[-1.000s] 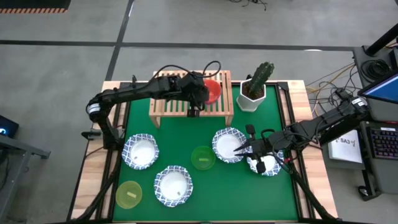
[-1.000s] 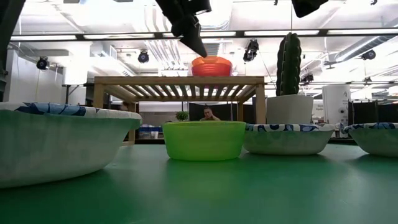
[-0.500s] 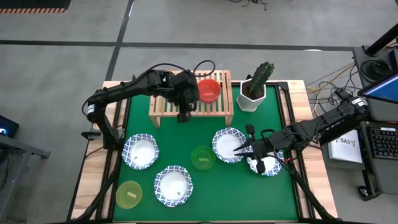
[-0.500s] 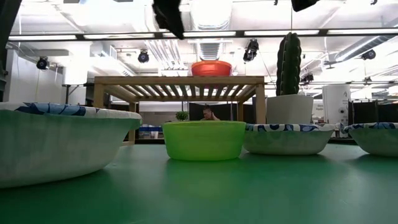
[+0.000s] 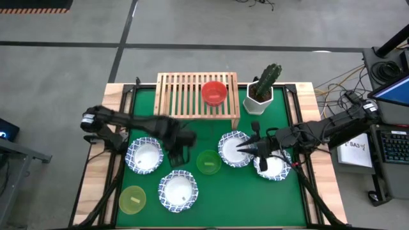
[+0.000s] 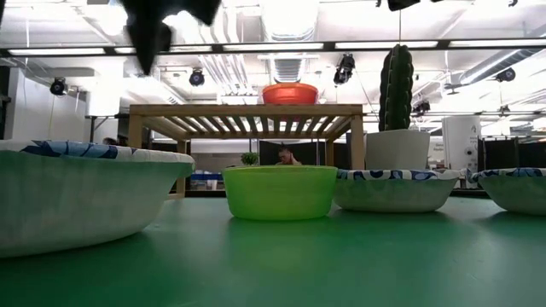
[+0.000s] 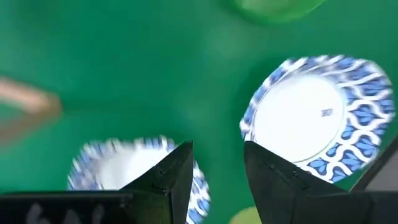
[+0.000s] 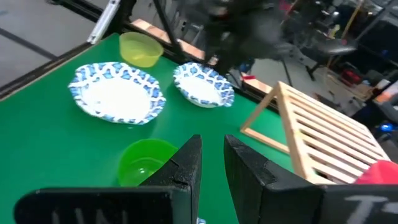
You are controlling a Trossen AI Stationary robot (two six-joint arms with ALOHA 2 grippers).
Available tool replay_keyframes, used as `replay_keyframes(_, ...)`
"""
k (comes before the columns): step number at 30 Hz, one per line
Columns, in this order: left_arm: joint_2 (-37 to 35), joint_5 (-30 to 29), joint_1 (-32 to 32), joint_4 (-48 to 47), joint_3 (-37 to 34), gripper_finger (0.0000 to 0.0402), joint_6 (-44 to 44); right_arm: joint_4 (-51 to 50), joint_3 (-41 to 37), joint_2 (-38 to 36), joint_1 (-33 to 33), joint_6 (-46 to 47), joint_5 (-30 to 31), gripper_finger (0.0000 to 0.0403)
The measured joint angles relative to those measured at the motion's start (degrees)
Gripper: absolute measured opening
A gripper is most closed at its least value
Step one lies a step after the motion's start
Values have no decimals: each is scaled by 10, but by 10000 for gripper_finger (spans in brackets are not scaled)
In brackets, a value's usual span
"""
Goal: Place and stack bowls onto a shelf
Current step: Put the top left white and blue bowl on the shelf
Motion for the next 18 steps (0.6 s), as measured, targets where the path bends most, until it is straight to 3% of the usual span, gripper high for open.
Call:
replay_keyframes(5, -26, -2, -58, 2, -79, 132, -164, 6, 3, 0, -28, -15, -27, 59)
replay_keyframes(11, -47, -17, -105, 36, -170, 175, -346, 25, 3, 0, -53, -29, -65, 59)
replay_keyframes(18, -48, -16, -143, 130, -248, 201, -417, 28, 3, 0, -60, -32, -65, 59)
